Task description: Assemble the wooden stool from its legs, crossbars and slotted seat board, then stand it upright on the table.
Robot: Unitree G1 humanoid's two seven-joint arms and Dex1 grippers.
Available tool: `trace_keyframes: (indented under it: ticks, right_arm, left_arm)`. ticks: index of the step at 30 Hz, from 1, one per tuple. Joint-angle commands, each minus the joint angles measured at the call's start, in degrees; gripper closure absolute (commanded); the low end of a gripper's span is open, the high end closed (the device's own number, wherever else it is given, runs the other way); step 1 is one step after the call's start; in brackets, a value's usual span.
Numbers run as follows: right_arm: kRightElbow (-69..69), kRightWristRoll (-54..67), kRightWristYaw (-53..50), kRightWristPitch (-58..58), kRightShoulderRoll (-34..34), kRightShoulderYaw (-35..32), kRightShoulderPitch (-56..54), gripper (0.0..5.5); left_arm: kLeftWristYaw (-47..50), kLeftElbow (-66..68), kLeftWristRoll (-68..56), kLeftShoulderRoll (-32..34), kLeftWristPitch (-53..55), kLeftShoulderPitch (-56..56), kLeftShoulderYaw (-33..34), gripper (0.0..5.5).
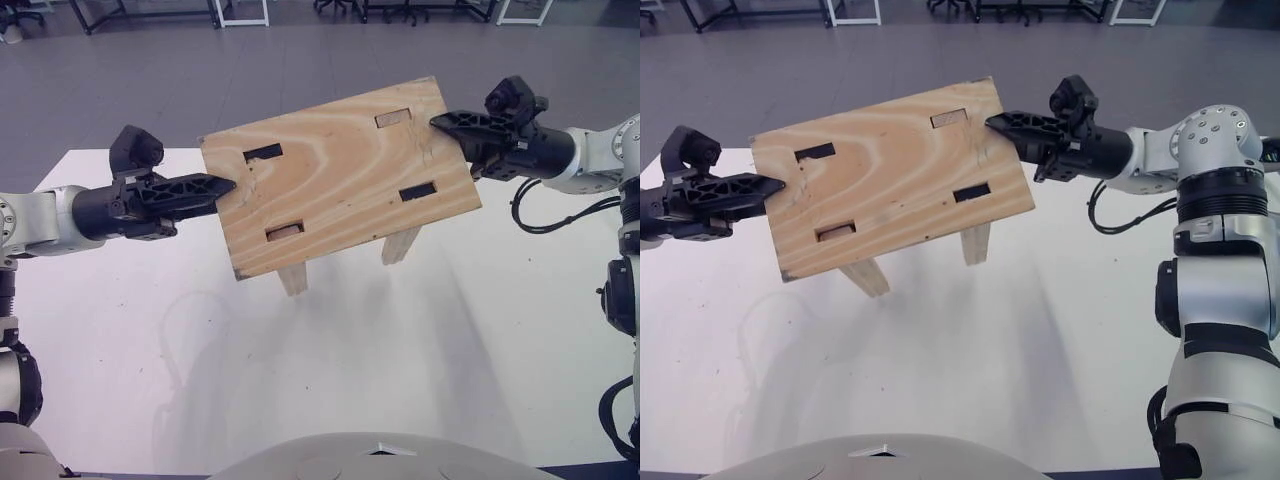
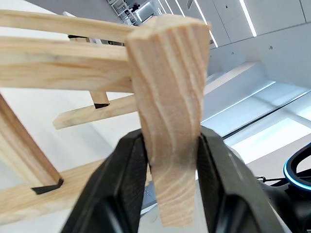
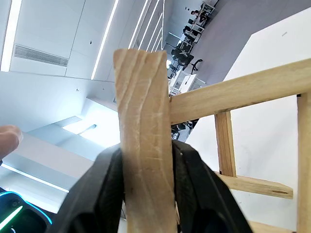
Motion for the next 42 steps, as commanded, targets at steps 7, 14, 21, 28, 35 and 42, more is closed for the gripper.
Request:
trace_keyframes:
  ticks: [7,14,21,28,35,42]
  right_arm:
    - [-7.3,32.4,9.2,3.4,-12.4,31.8,-6.8,4.16]
    - [-13.3,32.4,12.4,3.4,-17.9,44.2,-3.1,4.16]
    - [-10.4,32.4,-1.2,2.8,-14.6,33.2,7.4,4.16]
    - [-6.1,32.4,-17.9,1.0,-7.2,14.9,17.6,2.95]
    - [-6.3,32.4,-33.9,-0.1,-1.1,-5.7,24.1,1.54]
    - [-13.0,32.4,-49.7,-5.1,3.2,-21.3,29.2,0.35]
  left_arm:
    - [16.1,8.9,-10.1,-8.4,1.1,-2.0,1.2,4.16]
    - [35.5,-0.6,-10.1,-16.9,-4.7,5.5,6.7,4.15]
    - [45.4,-7.3,-10.1,-21.5,-8.4,11.8,10.1,4.12]
    - [49.2,-5.1,-10.1,-21.3,-9.4,12.2,11.7,2.90]
    - [47.3,-1.7,-10.1,-18.7,-7.6,12.9,16.8,1.56]
    - [41.5,-1.7,-10.1,-13.2,-6.9,12.5,23.7,0.47]
